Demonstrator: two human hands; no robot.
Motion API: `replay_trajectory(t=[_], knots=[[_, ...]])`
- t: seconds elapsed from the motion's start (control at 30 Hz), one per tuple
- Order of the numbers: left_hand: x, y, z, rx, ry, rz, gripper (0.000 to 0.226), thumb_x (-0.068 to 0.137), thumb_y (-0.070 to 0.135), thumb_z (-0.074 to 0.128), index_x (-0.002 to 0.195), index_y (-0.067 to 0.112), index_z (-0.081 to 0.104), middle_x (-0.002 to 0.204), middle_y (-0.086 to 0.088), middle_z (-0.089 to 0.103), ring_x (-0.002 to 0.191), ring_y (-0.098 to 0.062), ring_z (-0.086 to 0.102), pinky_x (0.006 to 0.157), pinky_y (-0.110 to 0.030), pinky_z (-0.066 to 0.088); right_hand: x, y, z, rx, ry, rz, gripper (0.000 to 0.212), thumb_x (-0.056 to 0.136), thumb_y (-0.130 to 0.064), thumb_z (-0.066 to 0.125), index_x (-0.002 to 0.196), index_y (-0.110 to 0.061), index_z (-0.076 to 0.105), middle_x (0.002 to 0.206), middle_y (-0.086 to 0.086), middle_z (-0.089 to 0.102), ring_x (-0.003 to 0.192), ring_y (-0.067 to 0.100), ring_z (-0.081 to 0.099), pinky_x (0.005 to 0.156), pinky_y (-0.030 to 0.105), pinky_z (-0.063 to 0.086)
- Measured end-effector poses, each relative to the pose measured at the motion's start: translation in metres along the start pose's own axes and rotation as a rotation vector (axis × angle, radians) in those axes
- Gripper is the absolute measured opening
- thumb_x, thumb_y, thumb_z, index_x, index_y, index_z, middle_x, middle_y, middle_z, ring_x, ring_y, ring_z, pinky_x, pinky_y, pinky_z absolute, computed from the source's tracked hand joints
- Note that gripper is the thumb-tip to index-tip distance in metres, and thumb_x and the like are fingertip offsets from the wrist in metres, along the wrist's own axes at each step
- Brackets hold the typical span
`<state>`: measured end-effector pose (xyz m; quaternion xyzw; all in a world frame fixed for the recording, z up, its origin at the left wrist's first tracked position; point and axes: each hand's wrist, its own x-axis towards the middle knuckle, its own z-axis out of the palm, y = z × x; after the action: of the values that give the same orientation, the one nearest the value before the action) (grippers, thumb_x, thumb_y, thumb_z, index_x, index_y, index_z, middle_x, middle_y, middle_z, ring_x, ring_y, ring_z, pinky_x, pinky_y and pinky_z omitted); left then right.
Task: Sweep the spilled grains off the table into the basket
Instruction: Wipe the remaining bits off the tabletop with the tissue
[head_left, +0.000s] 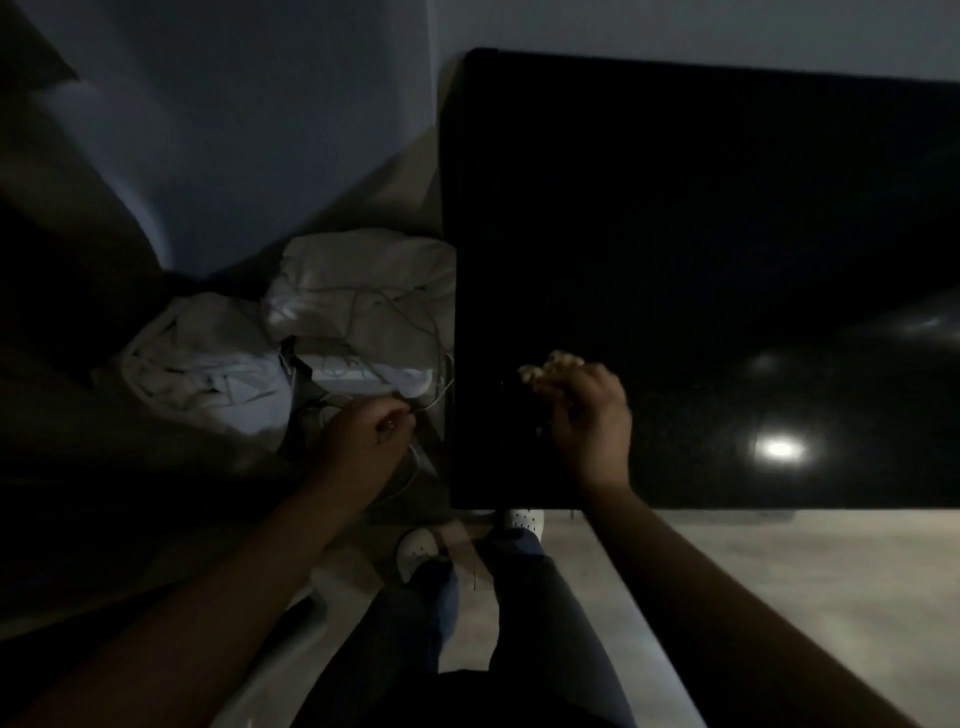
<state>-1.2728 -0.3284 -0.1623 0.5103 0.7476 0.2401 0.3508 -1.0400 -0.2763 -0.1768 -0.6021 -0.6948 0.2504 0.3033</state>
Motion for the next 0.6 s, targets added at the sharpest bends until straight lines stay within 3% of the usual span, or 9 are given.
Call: replay_trajectory(t=[0.17,0.27,0.33,0.43,0.5,0.6], knots=[[-0.006,0.003,-0.006,-0.048,-0.088,-0.012,0.021,0.091,0.01,0.058,0.107,-0.003,0.065,0.103,-0.016,0.066,0.097,-0.029,0.061,0.08,-0.032,0.046,-0.068,-0.016,0.006,-0.047,-0.1,-0.027,0.024,0.081,-0.006,0.07,0.103,-0.015,0.068,0.101,0.005,0.061,0.091,0.019,0.057,0.074,0.031,0.051],[-0.009,0.003,-0.009,-0.024,-0.107,0.001,0.02,0.091,0.009,0.058,0.104,-0.003,0.066,0.1,-0.016,0.067,0.094,-0.027,0.062,0.078,-0.028,0.044,-0.08,-0.017,0.001,-0.021,-0.205,0.01,0.015,0.083,-0.018,0.064,0.097,-0.018,0.07,0.1,0.001,0.061,0.09,0.018,0.058,0.072,0.03,0.051],[-0.012,0.002,-0.011,-0.004,-0.118,0.007,0.02,0.091,0.01,0.059,0.105,-0.003,0.066,0.1,-0.015,0.067,0.092,-0.022,0.061,0.077,-0.025,0.04,-0.087,-0.023,-0.005,-0.004,-0.31,0.036,0.021,0.085,-0.031,0.057,0.095,-0.019,0.071,0.103,-0.001,0.062,0.093,0.014,0.058,0.075,0.032,0.053],[-0.016,0.006,-0.019,0.002,-0.136,-0.014,0.02,0.091,0.013,0.059,0.105,-0.001,0.066,0.098,-0.01,0.066,0.09,-0.017,0.058,0.077,-0.025,0.041,-0.077,-0.046,-0.023,0.11,-0.423,0.172,0.01,0.087,-0.022,0.062,0.088,-0.031,0.067,0.101,-0.004,0.063,0.089,0.007,0.062,0.077,0.032,0.056],[-0.016,0.008,-0.029,0.005,-0.14,-0.022,0.021,0.091,0.018,0.059,0.101,0.001,0.067,0.095,-0.01,0.066,0.09,-0.023,0.061,0.077,-0.032,0.047,-0.05,-0.063,-0.038,0.174,-0.329,0.242,0.021,0.089,-0.015,0.064,0.09,-0.036,0.062,0.1,-0.002,0.065,0.084,0.007,0.065,0.075,0.03,0.057],[-0.012,0.015,-0.047,0.004,-0.085,-0.045,0.024,0.091,0.027,0.058,0.104,0.007,0.066,0.099,-0.009,0.066,0.094,-0.026,0.061,0.078,-0.033,0.048,0.006,-0.088,-0.058,0.153,-0.126,0.227,0.009,0.087,-0.018,0.068,0.095,-0.021,0.07,0.1,0.0,0.067,0.086,0.006,0.065,0.075,0.023,0.056]])
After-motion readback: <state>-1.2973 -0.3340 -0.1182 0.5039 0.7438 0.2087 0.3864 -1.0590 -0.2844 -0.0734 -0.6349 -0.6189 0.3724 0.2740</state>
